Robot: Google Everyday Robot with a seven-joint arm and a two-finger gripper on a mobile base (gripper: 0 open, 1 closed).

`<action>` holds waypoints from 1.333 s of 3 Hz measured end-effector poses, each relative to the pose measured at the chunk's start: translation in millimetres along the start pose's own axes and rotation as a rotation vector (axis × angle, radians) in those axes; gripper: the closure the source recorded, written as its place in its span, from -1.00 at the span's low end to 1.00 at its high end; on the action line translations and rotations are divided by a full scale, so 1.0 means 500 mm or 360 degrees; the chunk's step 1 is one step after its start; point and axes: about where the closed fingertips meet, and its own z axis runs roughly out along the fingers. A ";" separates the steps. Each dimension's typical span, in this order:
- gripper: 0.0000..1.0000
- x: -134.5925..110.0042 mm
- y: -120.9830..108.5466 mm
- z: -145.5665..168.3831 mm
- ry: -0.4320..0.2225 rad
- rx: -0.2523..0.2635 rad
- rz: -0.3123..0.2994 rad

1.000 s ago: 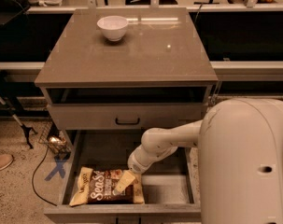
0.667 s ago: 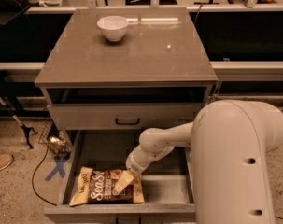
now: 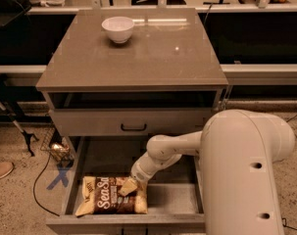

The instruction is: Pick brown chip bag from middle drawer and place on counter

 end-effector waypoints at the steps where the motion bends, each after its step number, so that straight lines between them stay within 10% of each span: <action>1: 0.47 -0.020 0.011 -0.049 -0.0140 0.0050 -0.0036; 2: 0.92 -0.052 0.049 -0.167 -0.0356 0.0194 -0.0155; 4: 1.00 -0.125 0.212 -0.397 -0.0650 0.0514 -0.0478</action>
Offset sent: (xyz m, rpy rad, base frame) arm -0.0009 -0.0819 0.1881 0.2796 -0.4365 -0.1656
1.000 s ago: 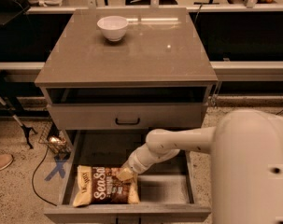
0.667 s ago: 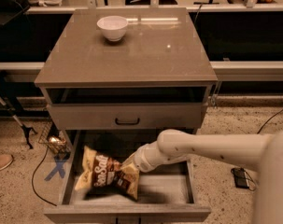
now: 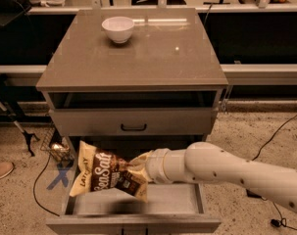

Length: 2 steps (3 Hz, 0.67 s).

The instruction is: Pick brown chip bag from middle drawer and place on counter

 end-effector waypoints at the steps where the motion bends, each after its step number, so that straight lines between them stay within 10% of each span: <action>1: 1.00 -0.044 -0.003 -0.135 0.0011 0.0181 -0.0088; 2: 1.00 -0.013 -0.022 -0.193 0.0034 0.0287 -0.0038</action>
Offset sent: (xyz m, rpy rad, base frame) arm -0.0144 -0.0331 0.0506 -0.0316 -0.0929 -0.0504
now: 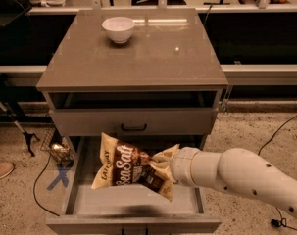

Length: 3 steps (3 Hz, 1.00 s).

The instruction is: Pick brown chip bag from middle drawer and place on counter

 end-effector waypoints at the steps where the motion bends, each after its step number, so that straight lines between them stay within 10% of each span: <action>1: 1.00 -0.030 -0.029 -0.010 -0.0063 0.0054 -0.0035; 3: 1.00 -0.233 -0.213 -0.174 -0.0295 0.0391 -0.0305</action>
Offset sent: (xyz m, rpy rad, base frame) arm 0.0874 -0.0549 0.1979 0.0792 -0.4277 -0.0837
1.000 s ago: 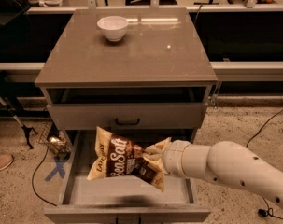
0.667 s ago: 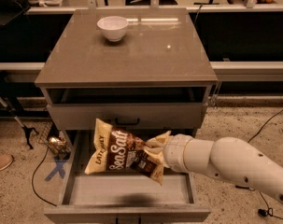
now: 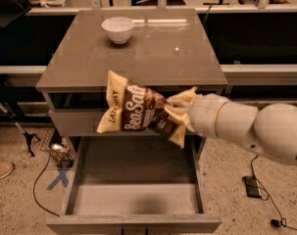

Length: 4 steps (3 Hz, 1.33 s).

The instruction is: Pick brown chip bag from middle drawer and place on counter

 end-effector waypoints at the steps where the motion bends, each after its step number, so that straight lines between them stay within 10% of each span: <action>1: 1.00 -0.104 -0.126 -0.028 -0.0087 0.0124 -0.0139; 2: 1.00 -0.240 -0.281 -0.022 -0.0153 0.0233 -0.0285; 4: 1.00 -0.333 -0.462 0.085 -0.0177 0.0299 -0.0322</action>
Offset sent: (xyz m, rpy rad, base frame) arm 0.1187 0.0021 0.2338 -0.0297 -0.3314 0.0034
